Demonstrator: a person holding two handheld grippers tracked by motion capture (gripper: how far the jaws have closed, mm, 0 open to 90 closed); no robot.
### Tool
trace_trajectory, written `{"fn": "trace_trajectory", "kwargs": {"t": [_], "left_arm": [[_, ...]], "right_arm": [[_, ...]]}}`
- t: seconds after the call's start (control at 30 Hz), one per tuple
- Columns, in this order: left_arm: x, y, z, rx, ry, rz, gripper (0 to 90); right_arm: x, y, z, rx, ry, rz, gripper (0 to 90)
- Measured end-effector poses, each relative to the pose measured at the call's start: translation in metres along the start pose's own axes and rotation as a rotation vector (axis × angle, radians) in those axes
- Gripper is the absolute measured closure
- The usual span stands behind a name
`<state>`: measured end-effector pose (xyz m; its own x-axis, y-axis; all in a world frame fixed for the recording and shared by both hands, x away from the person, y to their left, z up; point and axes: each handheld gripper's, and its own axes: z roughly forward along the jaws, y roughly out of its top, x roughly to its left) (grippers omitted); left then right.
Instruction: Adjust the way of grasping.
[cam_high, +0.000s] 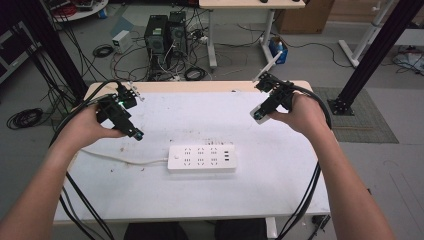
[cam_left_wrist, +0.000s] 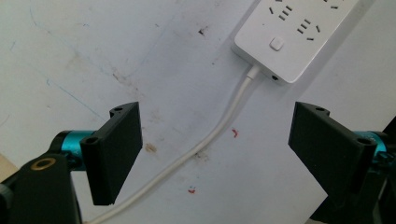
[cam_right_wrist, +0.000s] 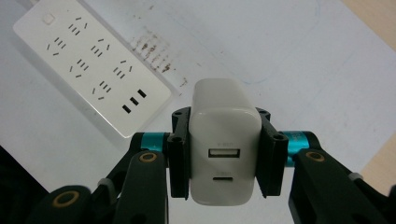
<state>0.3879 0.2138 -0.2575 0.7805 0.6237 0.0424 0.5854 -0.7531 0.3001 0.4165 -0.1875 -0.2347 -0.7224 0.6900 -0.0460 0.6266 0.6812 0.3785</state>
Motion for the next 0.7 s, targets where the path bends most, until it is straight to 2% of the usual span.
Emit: {"fn": "trace_trajectory", "kwargs": {"t": [0.03, 0.17, 0.27, 0.37, 0.47, 0.53, 0.7], "left_arm": [[0.0, 0.0, 0.0, 0.002, 0.001, -0.003, 17.7], [0.001, -0.001, 0.001, 0.002, -0.003, -0.013, 17.7], [0.0, -0.001, 0.002, -0.011, -0.01, -0.017, 17.7], [0.001, -0.002, 0.002, -0.007, -0.006, -0.02, 17.7], [0.001, -0.003, 0.002, -0.009, -0.008, -0.026, 17.7], [0.001, -0.003, 0.002, -0.008, -0.005, -0.027, 17.7], [0.0, 0.0, 0.002, 0.004, -0.005, -0.011, 17.7]], "right_arm": [[0.004, 0.006, 0.007, 0.003, -0.002, -0.05, 62.4], [0.009, 0.013, 0.019, 0.025, -0.004, -0.134, 62.3], [0.014, 0.019, 0.027, 0.036, -0.004, -0.176, 62.3], [0.018, 0.023, 0.032, 0.042, 0.002, -0.201, 62.3], [0.02, 0.026, 0.035, 0.045, 0.0, -0.202, 62.3], [0.02, 0.026, 0.036, 0.047, 0.001, -0.224, 62.3], [0.021, 0.026, 0.037, 0.049, 0.006, -0.244, 62.3]]}}
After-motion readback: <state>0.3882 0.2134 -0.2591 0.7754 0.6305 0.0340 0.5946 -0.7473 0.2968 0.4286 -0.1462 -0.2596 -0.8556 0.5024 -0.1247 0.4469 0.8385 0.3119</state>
